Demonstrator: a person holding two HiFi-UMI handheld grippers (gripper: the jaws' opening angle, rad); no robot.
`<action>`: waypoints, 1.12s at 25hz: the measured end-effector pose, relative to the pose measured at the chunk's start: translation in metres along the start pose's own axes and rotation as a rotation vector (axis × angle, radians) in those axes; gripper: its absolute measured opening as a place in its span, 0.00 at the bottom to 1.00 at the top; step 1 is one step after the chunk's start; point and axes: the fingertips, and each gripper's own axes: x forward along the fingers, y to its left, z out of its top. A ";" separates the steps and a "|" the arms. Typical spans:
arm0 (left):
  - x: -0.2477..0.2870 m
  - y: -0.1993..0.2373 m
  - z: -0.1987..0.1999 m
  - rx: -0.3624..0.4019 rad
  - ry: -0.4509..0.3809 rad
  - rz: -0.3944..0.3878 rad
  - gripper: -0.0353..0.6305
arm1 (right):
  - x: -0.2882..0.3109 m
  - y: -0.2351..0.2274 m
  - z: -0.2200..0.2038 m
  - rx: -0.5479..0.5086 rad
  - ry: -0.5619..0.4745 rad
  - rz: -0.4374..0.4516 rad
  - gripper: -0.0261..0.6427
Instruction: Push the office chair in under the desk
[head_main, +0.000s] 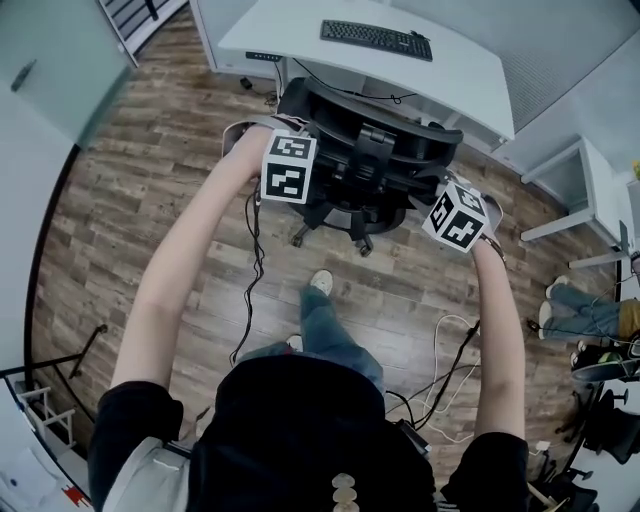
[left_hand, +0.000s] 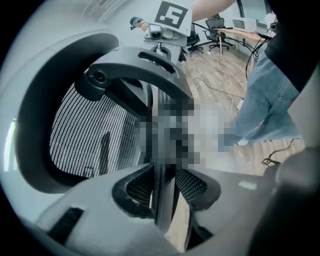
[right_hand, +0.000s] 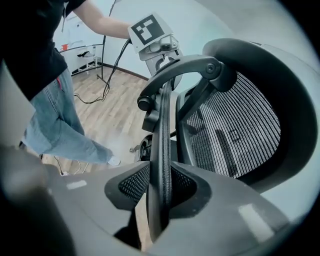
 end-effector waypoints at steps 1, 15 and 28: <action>0.004 0.006 0.000 0.000 -0.002 0.002 0.26 | 0.003 -0.006 -0.002 0.000 -0.001 -0.001 0.22; 0.083 0.155 0.008 -0.007 -0.011 -0.038 0.25 | 0.053 -0.156 -0.067 0.010 -0.012 0.023 0.22; 0.092 0.160 0.007 -0.001 -0.031 0.031 0.25 | 0.063 -0.166 -0.072 -0.024 -0.005 -0.037 0.22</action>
